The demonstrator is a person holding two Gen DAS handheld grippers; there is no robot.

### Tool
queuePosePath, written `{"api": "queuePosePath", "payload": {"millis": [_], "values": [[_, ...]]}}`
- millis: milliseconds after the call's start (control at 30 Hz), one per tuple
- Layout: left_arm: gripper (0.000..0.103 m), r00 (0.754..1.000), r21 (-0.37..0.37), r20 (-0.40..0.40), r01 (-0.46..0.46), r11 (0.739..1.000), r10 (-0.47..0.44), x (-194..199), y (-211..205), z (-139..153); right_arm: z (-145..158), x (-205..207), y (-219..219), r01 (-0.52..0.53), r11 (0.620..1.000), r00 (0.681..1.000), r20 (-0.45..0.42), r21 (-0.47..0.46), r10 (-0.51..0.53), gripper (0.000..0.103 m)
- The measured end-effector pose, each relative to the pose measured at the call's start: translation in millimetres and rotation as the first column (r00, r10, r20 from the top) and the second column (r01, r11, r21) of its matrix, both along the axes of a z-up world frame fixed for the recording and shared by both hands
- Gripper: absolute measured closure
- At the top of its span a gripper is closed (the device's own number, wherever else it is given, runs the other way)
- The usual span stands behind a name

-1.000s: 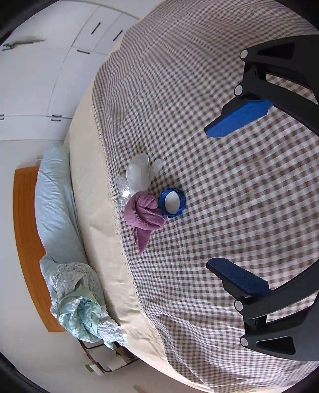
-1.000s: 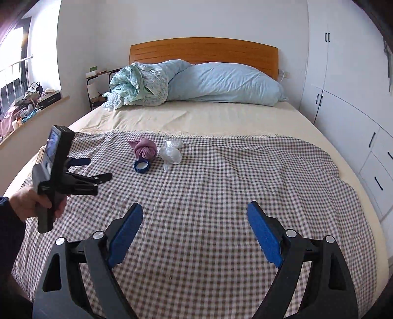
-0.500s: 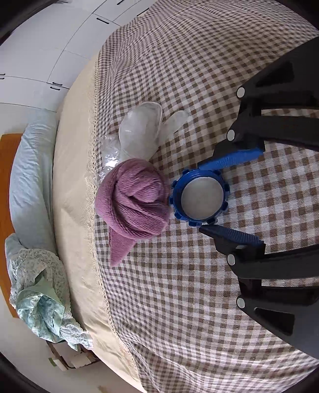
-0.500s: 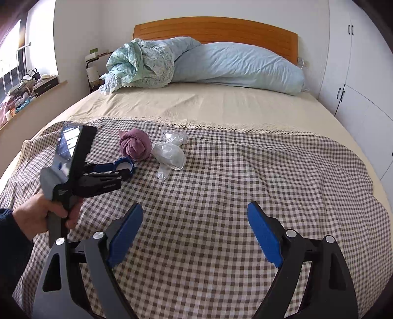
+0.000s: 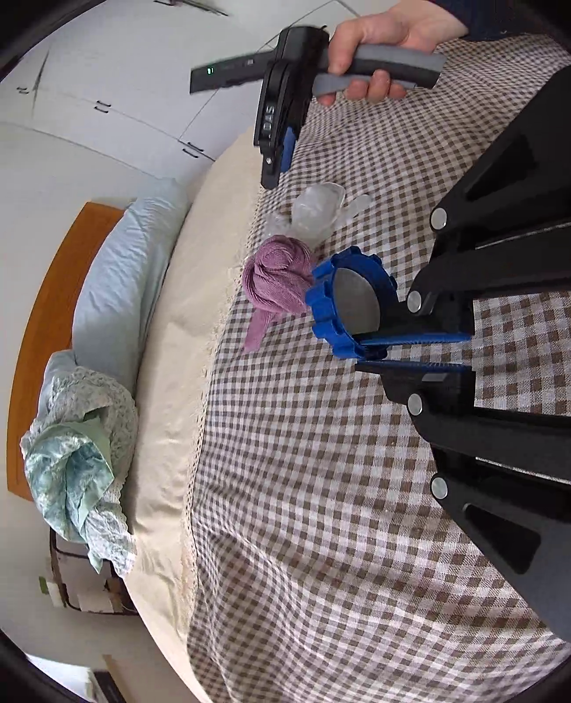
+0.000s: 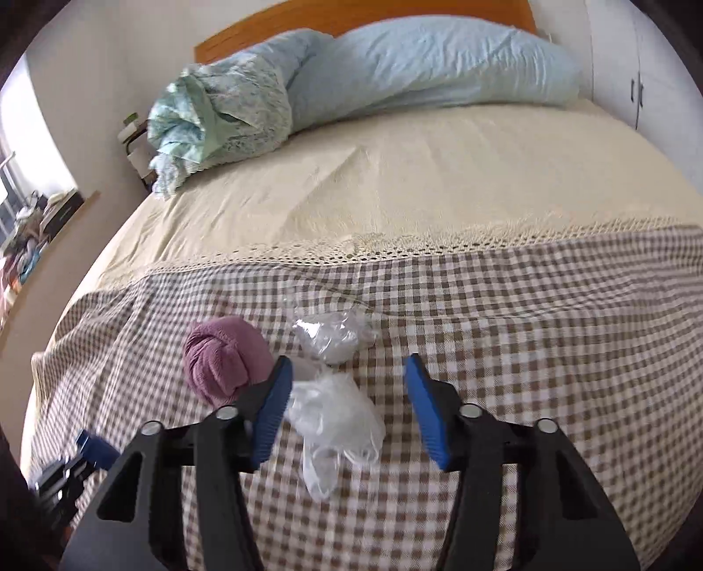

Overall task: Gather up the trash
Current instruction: 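Grasp the blue bottle cap with the left tool while the right tool grasps the clear bag, then carry the blue bottle cap and clear bag to the trash bin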

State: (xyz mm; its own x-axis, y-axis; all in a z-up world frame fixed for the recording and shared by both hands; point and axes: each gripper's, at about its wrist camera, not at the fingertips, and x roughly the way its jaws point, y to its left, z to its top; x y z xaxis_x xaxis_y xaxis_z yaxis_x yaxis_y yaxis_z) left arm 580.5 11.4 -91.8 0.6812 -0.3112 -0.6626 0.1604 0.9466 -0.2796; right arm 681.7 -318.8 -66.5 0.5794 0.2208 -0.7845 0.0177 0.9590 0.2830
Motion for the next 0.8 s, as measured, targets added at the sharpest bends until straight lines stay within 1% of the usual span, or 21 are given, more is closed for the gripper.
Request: {"api": "queuePosePath", "payload": {"millis": [100,133,167,200,267,367,433,500,567,600,700,800], "values": [[0.1,0.999,-0.02,-0.013,-0.032,0.999,0.032,5,7,-4,-21,29,-1,0.06,0.996,0.996,-0.07,0.062,-0.055,0.063],[0.1,0.999,-0.028,-0.018,-0.037,0.999,0.036,6,9,-5,-28,34,2,0.059,0.996,0.994,-0.091,0.071,-0.052,0.065],[0.1,0.999,-0.034,-0.022,-0.038,0.999,0.037,8,10,-7,-32,38,6,0.052,0.997,0.994,-0.099,0.058,-0.046,0.078],[0.1,0.999,-0.033,-0.025,-0.039,0.999,0.039,8,10,-8,-33,37,11,0.048,0.999,0.995,-0.086,0.021,-0.046,0.089],[0.099,0.999,-0.027,-0.028,-0.042,0.999,0.042,9,11,-10,-29,31,16,0.038,0.999,0.998,-0.048,-0.008,-0.039,0.094],[0.099,0.998,-0.029,-0.038,-0.053,0.998,0.051,10,13,-10,-21,11,3,0.076,0.997,0.997,-0.013,-0.024,-0.076,0.096],[0.099,0.997,-0.021,-0.041,-0.061,0.998,0.06,5,12,-5,-7,-7,-14,0.095,0.995,0.995,0.02,-0.017,-0.095,0.097],[0.1,0.997,-0.024,-0.047,-0.058,0.998,0.057,-5,10,5,16,-31,-29,0.085,0.996,0.995,0.058,-0.032,-0.083,0.097],[0.1,0.998,-0.034,-0.05,-0.036,0.999,0.034,-20,7,19,40,-66,-46,0.071,0.995,0.993,0.094,-0.063,-0.065,0.097],[0.1,0.999,-0.026,-0.046,-0.021,0.999,0.02,-30,4,27,51,-87,-56,0.059,0.995,0.993,0.105,-0.079,-0.05,0.097],[0.1,0.999,0.013,-0.033,0.017,1.0,-0.016,-64,-6,56,74,-146,-78,0.034,0.991,0.994,0.107,-0.127,-0.02,0.097],[0.1,0.998,0.012,-0.022,0.052,0.999,-0.052,-103,-15,83,88,-207,-96,0.039,0.994,0.995,0.093,-0.097,-0.029,0.097]]}}
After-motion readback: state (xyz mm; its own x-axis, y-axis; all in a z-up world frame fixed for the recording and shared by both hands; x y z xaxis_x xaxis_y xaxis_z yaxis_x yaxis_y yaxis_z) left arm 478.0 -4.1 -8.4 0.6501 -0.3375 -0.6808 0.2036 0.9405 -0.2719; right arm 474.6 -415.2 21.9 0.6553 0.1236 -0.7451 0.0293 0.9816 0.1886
